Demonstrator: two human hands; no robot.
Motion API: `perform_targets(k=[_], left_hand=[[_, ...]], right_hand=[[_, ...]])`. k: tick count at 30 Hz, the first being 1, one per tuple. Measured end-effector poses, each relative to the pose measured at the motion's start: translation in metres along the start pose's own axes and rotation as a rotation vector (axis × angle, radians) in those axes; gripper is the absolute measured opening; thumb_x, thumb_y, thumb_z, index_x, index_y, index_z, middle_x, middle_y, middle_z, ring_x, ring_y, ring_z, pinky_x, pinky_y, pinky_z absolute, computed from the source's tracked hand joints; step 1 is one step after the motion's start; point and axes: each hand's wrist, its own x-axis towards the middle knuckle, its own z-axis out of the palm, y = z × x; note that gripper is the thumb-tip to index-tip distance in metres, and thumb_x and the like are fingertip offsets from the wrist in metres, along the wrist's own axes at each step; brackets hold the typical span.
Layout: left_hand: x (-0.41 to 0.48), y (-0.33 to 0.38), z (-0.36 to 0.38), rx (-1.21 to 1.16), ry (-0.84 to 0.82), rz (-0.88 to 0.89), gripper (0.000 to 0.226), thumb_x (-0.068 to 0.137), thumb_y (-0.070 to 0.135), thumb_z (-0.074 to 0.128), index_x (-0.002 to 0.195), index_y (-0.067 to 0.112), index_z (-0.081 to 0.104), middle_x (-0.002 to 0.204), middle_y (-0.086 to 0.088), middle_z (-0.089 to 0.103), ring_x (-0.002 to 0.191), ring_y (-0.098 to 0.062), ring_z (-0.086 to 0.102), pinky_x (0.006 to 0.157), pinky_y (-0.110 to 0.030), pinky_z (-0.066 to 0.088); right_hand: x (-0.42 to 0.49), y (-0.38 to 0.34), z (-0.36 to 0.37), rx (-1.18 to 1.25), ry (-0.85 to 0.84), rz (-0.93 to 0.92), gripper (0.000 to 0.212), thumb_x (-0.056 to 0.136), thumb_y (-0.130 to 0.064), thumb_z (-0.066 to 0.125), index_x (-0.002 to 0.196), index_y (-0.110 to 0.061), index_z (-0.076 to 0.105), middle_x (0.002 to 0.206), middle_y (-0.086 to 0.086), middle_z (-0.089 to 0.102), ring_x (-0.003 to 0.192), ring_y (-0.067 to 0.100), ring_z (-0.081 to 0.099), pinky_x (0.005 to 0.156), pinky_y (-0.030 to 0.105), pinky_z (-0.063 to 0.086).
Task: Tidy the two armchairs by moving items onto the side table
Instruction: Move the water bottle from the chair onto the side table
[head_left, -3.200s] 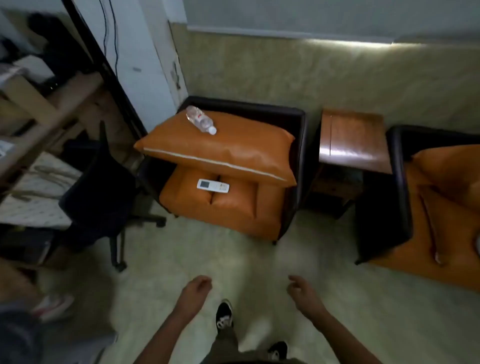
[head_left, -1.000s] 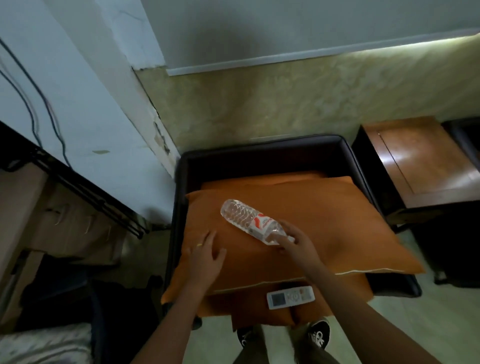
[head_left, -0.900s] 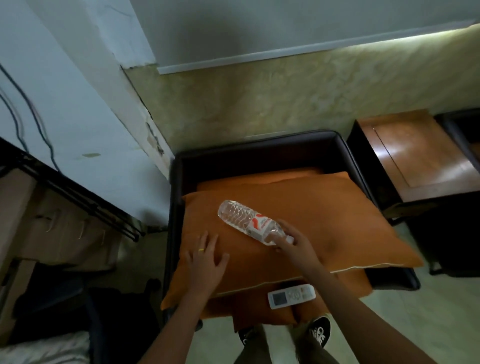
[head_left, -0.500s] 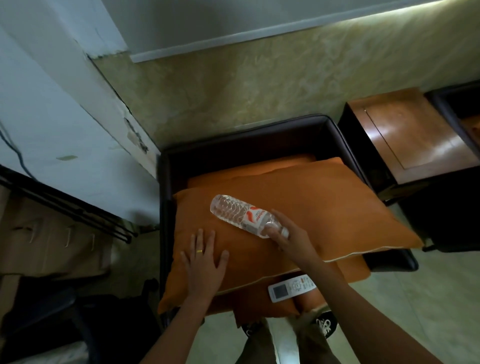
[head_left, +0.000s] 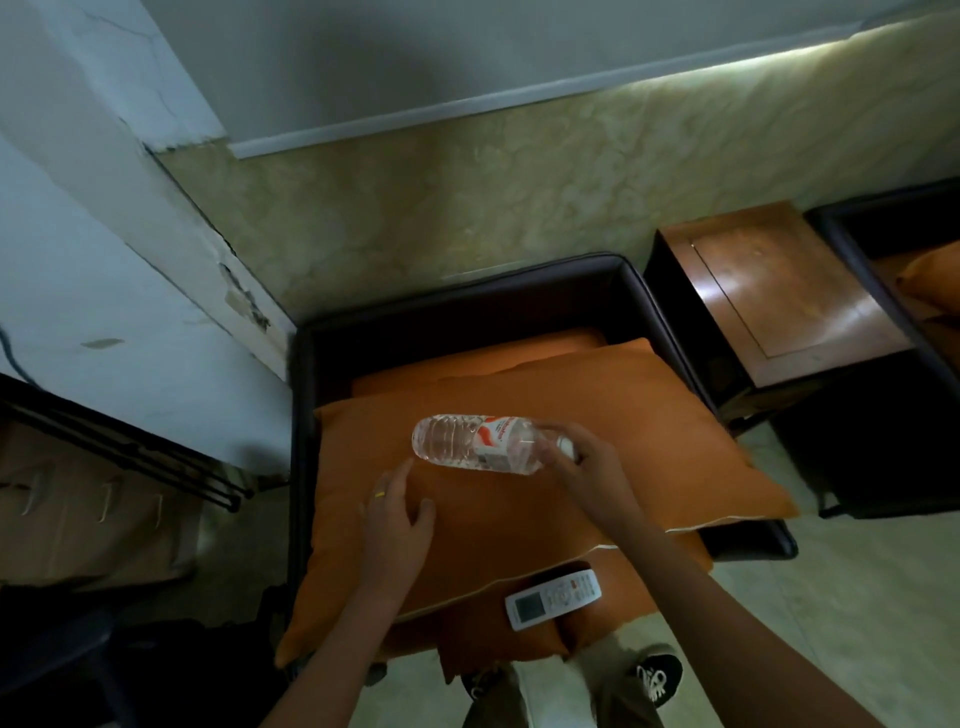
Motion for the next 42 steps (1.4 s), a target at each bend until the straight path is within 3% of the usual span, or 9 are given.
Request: perform_targets(k=[1,4,10,15,19,23,29,34,42], left_hand=[[0.0,0.009,0.003,-0.078,0.01,0.013,0.056,0.1,0.028,0.058,0.151,0.033,0.037,0.144,0.0,0.053,0.124,-0.009,0.053,0.107,-0.037,0.046],[-0.001,0.042,0.014,-0.159,0.058,0.069,0.053,0.101,0.025,0.057,0.15,0.031,0.04,0.14,0.011,0.052,0.112,0.01,0.05,0.092,-0.016,0.048],[-0.017,0.125,0.056,-0.082,-0.038,0.191,0.048,0.1,0.024,0.058,0.146,0.034,0.046,0.144,0.017,0.043,0.133,-0.007,0.045,0.107,-0.035,0.047],[-0.041,0.191,0.113,0.019,-0.078,0.201,0.045,0.099,0.022,0.062,0.142,0.029,0.051,0.132,0.019,0.041,0.126,0.0,0.039,0.102,-0.022,0.034],[-0.051,0.235,0.159,0.066,-0.135,0.212,0.041,0.099,0.021,0.062,0.139,0.025,0.056,0.139,0.006,0.053,0.12,-0.005,0.047,0.097,-0.022,0.038],[-0.044,0.271,0.201,0.12,-0.195,0.235,0.043,0.099,0.025,0.059,0.141,0.027,0.053,0.146,0.001,0.051,0.133,-0.015,0.048,0.105,-0.028,0.04],[-0.001,0.308,0.264,0.106,-0.275,0.186,0.05,0.099,0.024,0.055,0.149,0.028,0.046,0.159,-0.004,0.038,0.148,-0.022,0.033,0.114,-0.032,0.031],[0.065,0.354,0.303,0.016,-0.296,0.249,0.051,0.097,0.017,0.061,0.146,0.02,0.049,0.148,-0.006,0.051,0.139,-0.023,0.045,0.109,-0.028,0.036],[0.162,0.422,0.343,-0.047,-0.28,0.318,0.061,0.095,0.034,0.066,0.15,0.018,0.045,0.152,-0.004,0.048,0.14,-0.019,0.043,0.113,-0.027,0.033]], right_hand=[[0.001,-0.003,-0.009,-0.005,0.017,-0.012,0.019,0.098,-0.031,0.063,0.117,-0.037,0.065,0.103,-0.016,0.072,0.085,0.004,0.072,0.063,0.017,0.055],[0.001,-0.011,-0.044,-0.018,0.081,-0.032,0.011,0.099,-0.029,0.062,0.104,-0.039,0.06,0.094,-0.004,0.071,0.076,0.012,0.072,0.058,0.02,0.056],[-0.013,-0.015,-0.149,-0.071,0.163,-0.091,0.01,0.096,-0.034,0.064,0.095,-0.039,0.056,0.076,-0.002,0.068,0.063,0.012,0.069,0.053,0.023,0.055],[-0.032,-0.012,-0.258,-0.105,0.239,-0.182,0.008,0.092,-0.039,0.064,0.089,-0.04,0.057,0.078,-0.007,0.067,0.06,0.011,0.067,0.049,0.024,0.054],[-0.039,-0.009,-0.336,-0.131,0.294,-0.164,0.009,0.087,-0.047,0.063,0.086,-0.039,0.058,0.085,-0.012,0.07,0.071,0.009,0.071,0.051,0.027,0.056],[-0.031,-0.004,-0.398,-0.174,0.328,-0.153,0.009,0.088,-0.044,0.066,0.084,-0.039,0.059,0.084,-0.011,0.071,0.073,0.006,0.071,0.051,0.021,0.053],[0.013,0.006,-0.464,-0.349,0.292,-0.13,0.021,0.093,-0.028,0.068,0.088,-0.047,0.059,0.085,-0.005,0.068,0.076,0.009,0.07,0.054,0.028,0.058],[0.077,0.02,-0.503,-0.503,0.211,-0.122,0.011,0.093,-0.029,0.068,0.096,-0.032,0.058,0.081,-0.003,0.062,0.072,0.012,0.062,0.058,0.032,0.051],[0.185,0.03,-0.548,-0.58,0.156,-0.116,0.018,0.092,-0.033,0.069,0.099,-0.035,0.053,0.081,-0.002,0.064,0.068,0.014,0.063,0.057,0.03,0.049]])
